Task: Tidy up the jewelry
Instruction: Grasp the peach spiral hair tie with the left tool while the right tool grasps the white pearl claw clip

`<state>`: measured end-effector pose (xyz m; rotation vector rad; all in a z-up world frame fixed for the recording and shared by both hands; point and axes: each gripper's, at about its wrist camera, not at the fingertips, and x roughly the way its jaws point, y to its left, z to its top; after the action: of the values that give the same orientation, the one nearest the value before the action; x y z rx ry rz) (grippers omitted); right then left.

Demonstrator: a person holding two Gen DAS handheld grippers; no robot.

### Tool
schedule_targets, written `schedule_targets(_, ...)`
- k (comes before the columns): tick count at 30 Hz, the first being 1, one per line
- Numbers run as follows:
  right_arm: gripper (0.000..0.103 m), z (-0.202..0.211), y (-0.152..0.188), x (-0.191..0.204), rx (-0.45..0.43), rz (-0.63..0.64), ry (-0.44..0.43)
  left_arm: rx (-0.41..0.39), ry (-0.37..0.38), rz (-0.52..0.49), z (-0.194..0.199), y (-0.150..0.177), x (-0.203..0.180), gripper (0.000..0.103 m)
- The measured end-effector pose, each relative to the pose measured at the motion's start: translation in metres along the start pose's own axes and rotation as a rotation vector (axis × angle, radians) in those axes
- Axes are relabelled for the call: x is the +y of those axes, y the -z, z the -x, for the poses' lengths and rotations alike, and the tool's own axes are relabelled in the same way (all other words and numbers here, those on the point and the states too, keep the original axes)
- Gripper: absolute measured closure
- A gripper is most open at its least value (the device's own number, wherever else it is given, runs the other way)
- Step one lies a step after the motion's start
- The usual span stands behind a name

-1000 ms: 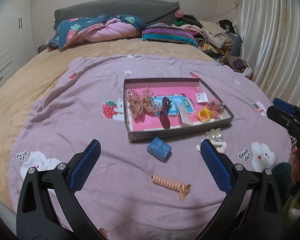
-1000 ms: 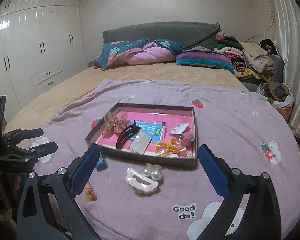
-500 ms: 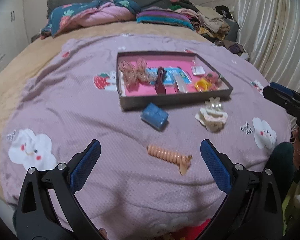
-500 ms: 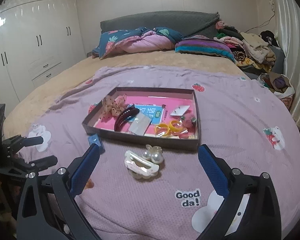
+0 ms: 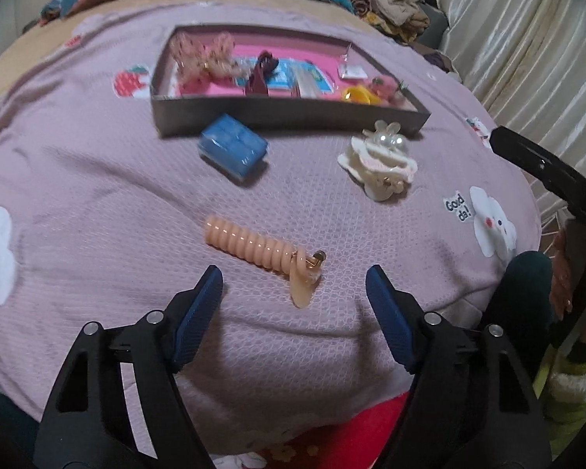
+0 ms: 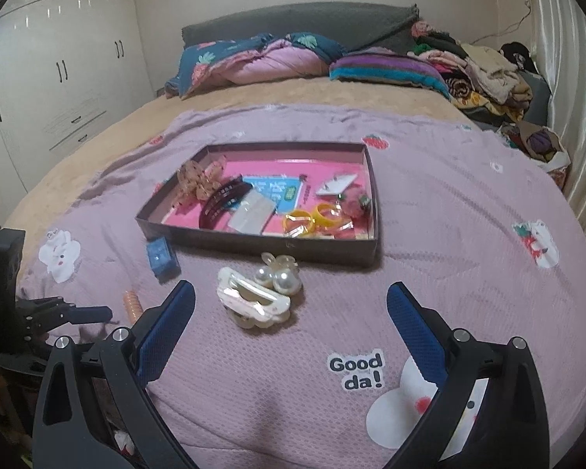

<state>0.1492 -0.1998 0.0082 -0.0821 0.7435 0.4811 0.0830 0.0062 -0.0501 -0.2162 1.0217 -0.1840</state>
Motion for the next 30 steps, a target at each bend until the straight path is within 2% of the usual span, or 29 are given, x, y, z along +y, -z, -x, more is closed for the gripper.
schedule_targets(4, 0.005, -0.015, 0.007, -0.001, 0.039, -0.012, -0.011, 0.021, 0.005, 0.046, -0.017, -0.005, 0.005, 0.035)
schedule_targets(8, 0.005, -0.027, 0.011, 0.000, 0.067, -0.026, -0.032, 0.009, -0.020, 0.066, -0.029, -0.012, 0.011, 0.036)
schedule_targets(12, 0.005, -0.042, 0.014, 0.004, 0.099, -0.048, -0.064, -0.009, -0.054, 0.052, -0.032, -0.017, 0.019, 0.061)
schedule_targets(14, 0.005, -0.052, 0.016, 0.007, 0.121, -0.063, -0.077, -0.016, -0.058, 0.045, -0.030, -0.017, 0.022, 0.067)
schedule_targets(16, 0.005, -0.064, 0.019, 0.012, 0.147, -0.076, -0.085, -0.019, -0.035, 0.060, -0.027, -0.016, 0.028, 0.068)
schedule_targets(19, 0.005, -0.079, 0.020, 0.022, 0.167, -0.078, -0.080, -0.028, -0.034, 0.059, -0.023, -0.015, 0.032, 0.078)
schedule_targets(24, 0.005, -0.098, 0.018, 0.029, 0.169, -0.124, -0.063, -0.038, -0.032, 0.051, -0.015, -0.010, 0.035, 0.083)
schedule_targets(27, 0.006, -0.110, 0.018, 0.025, 0.178, -0.207, -0.081, -0.043, -0.028, 0.056, -0.011, -0.006, 0.038, 0.083)
schedule_targets(30, 0.024, -0.113, 0.018, 0.020, 0.161, -0.234, -0.061, -0.046, -0.022, 0.063, -0.009, -0.004, 0.039, 0.083)
